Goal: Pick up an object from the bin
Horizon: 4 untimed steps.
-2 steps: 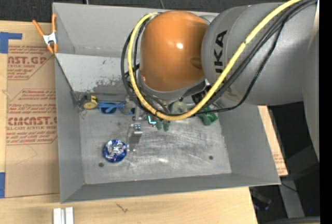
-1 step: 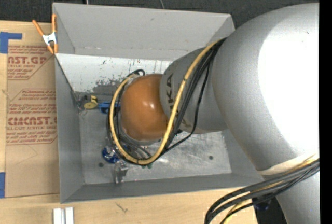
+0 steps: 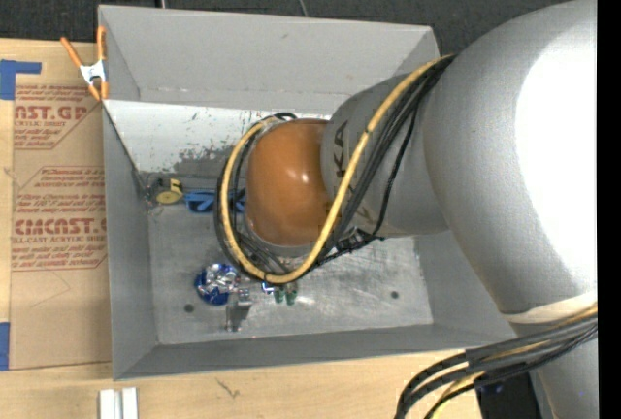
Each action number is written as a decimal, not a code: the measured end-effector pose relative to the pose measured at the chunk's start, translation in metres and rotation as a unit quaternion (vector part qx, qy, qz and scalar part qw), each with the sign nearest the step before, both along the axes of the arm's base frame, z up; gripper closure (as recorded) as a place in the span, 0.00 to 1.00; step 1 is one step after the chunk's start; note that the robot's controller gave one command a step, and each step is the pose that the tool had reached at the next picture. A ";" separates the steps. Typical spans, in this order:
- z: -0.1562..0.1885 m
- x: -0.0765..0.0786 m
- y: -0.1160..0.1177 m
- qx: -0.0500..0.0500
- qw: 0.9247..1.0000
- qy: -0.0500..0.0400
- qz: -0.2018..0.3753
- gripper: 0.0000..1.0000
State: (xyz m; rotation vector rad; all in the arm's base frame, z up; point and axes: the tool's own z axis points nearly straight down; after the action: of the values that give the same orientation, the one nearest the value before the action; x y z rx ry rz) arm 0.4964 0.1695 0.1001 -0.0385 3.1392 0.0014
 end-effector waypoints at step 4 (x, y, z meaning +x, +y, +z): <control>-0.023 0.009 0.007 0.003 1.000 -0.006 -0.016 1.00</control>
Offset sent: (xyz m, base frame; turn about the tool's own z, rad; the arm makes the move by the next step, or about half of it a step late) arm -0.0051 0.0009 -0.0001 0.0187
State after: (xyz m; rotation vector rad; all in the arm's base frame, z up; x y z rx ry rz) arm 0.5052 0.1761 0.0767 0.0122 3.1272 0.0092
